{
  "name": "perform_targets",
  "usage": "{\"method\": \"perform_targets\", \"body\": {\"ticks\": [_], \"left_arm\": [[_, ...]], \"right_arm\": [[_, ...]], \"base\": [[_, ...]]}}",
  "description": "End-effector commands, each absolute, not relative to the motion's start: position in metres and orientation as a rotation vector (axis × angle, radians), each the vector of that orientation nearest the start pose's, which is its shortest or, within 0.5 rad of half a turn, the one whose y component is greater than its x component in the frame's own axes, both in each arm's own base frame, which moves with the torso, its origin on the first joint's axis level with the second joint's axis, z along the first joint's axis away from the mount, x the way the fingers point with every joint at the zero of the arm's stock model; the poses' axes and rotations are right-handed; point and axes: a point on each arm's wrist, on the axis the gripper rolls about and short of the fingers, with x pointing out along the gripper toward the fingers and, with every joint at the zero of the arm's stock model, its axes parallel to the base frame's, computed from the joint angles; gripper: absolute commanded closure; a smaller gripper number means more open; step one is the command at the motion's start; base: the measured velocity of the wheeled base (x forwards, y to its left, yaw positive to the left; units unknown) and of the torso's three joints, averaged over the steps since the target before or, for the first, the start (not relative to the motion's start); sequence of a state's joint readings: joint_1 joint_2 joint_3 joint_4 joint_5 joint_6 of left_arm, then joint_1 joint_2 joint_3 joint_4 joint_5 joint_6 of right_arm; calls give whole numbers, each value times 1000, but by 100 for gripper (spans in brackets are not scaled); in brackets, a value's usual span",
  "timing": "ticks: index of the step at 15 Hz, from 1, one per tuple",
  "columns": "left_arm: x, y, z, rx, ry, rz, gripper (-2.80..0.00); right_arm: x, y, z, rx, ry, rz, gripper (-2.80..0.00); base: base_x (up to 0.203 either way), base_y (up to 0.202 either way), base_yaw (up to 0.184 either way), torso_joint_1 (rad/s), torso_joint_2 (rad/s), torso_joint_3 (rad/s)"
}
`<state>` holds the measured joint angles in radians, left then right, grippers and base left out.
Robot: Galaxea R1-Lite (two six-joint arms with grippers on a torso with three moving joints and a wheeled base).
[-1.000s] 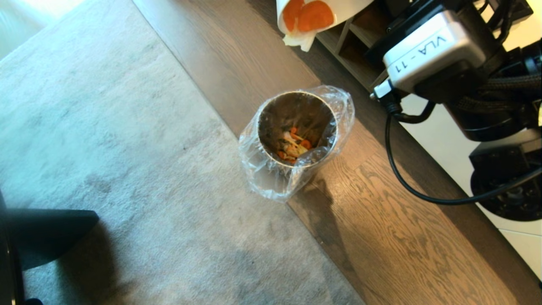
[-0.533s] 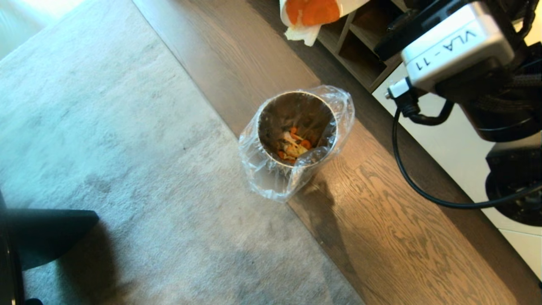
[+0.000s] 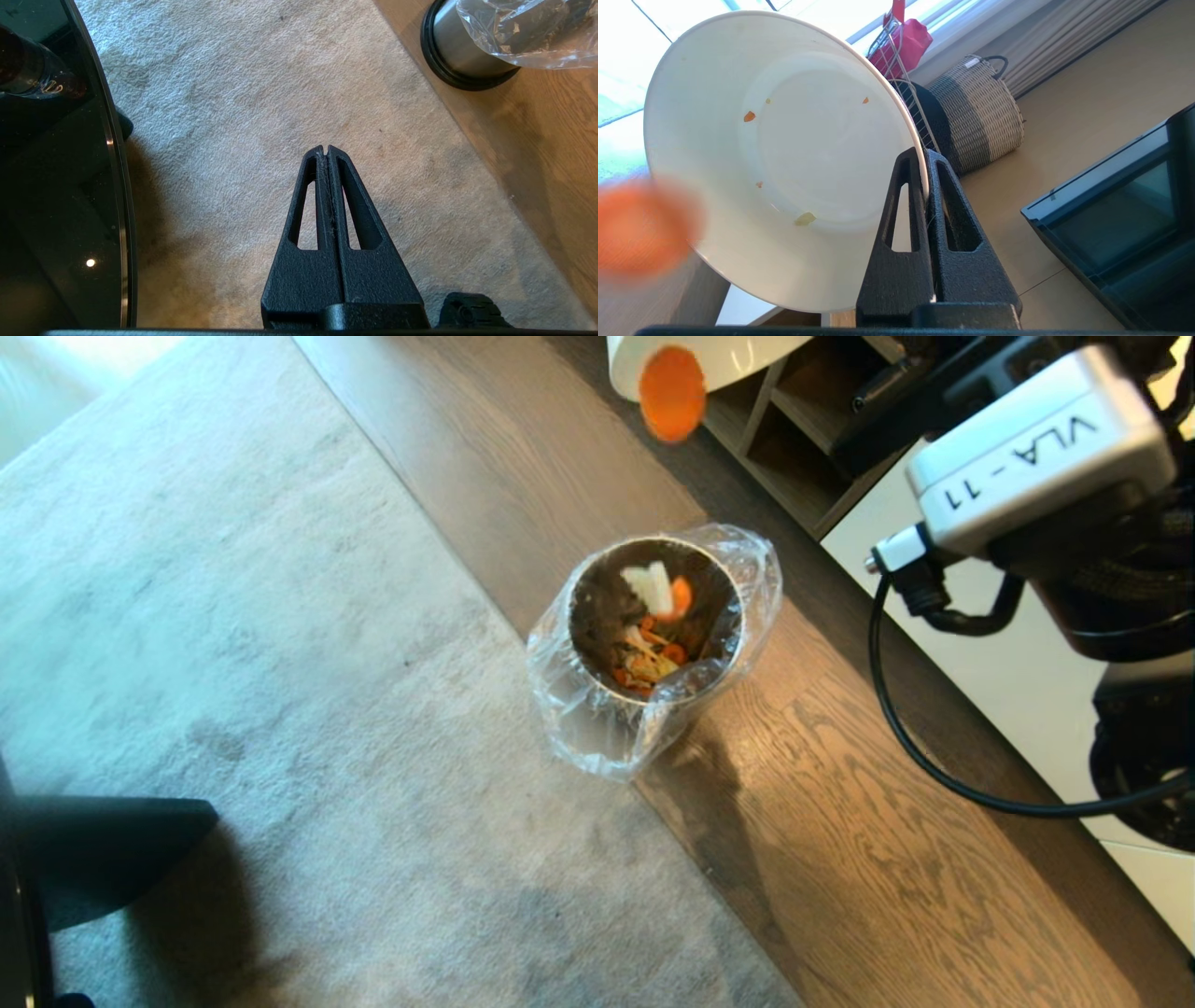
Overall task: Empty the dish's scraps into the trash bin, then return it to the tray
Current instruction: Pour the leftover food from the bowl into the trash can, then put the bowl back to the table
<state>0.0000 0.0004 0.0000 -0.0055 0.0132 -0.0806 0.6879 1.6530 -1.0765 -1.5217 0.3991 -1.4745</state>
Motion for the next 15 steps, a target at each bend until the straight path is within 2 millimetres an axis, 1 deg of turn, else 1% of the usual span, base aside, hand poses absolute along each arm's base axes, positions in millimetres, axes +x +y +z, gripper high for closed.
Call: {"method": "perform_targets", "body": {"ticks": [1,12,15], "left_arm": [[-23,0,76,-81,-7,14,0],[-23,0,76,-81,-7,14,0],[-23,0,76,-81,-7,14,0]], "right_arm": [[202,177,352,-1059,-1519,43,0],[204,179,348,-1054,-1503,61,0],[204,178,342,-1040,-1428,58,0]], "base": [[0,0,0,0,0,0],[0,0,0,0,0,0],[0,0,0,0,0,0]]}}
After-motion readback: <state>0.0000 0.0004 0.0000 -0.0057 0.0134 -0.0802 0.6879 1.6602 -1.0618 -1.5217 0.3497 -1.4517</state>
